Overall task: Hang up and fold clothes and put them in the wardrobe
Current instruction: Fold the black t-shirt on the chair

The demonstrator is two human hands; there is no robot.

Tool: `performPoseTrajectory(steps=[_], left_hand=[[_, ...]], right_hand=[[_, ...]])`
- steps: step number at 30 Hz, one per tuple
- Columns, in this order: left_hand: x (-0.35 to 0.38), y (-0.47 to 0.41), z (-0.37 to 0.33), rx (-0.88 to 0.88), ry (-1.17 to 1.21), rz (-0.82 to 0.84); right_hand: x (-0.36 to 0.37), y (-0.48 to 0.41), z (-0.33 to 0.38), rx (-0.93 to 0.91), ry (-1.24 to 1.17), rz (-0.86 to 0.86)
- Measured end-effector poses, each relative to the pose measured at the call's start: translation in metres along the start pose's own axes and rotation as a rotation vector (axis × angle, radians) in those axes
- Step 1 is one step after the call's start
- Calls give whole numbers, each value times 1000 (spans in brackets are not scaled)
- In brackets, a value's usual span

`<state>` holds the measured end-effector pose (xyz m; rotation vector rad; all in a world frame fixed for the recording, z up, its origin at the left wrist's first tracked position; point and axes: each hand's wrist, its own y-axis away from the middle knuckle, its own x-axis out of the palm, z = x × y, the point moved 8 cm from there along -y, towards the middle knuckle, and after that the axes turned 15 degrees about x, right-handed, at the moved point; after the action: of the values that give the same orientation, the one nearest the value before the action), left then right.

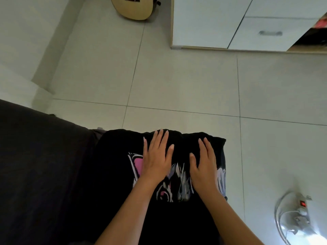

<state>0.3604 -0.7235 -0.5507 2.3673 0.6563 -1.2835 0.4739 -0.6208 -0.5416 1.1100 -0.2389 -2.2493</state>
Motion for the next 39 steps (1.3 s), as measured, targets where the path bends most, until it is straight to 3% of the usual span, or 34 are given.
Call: performPoseTrajectory(steps=[2,7,9,12,14,18,22,26,29,33,39], left_hand=[[2,-32,8,10,31,91],[10,-75,15,17,213,346],[9,-78,17,-9,276,310],[3,-80,20,-55,424,182],[-1,-80,17,-21,448,154],[-9,-78,4,169,334,164],[-21,-78,2,231,221,182],[-33,-80,-11,353,-254,246],[-43,-74,1,218,-411,276],[-56,-48,29,-104,-370,228],[-54,-14,53,-541,-17,12]], right_hand=[[0,-28,8,47,16,37],[23,-73,19,97,317,279],[25,-79,24,77,278,279],[13,-78,30,40,-27,219],[7,-74,32,-11,-106,172],[1,-72,34,-84,-62,77],[-3,-77,35,-84,-21,117],[-19,-74,43,-144,273,35],[-39,-71,28,28,445,-74],[-57,-56,-12,252,459,-102],[-52,-22,-69,481,41,-107]])
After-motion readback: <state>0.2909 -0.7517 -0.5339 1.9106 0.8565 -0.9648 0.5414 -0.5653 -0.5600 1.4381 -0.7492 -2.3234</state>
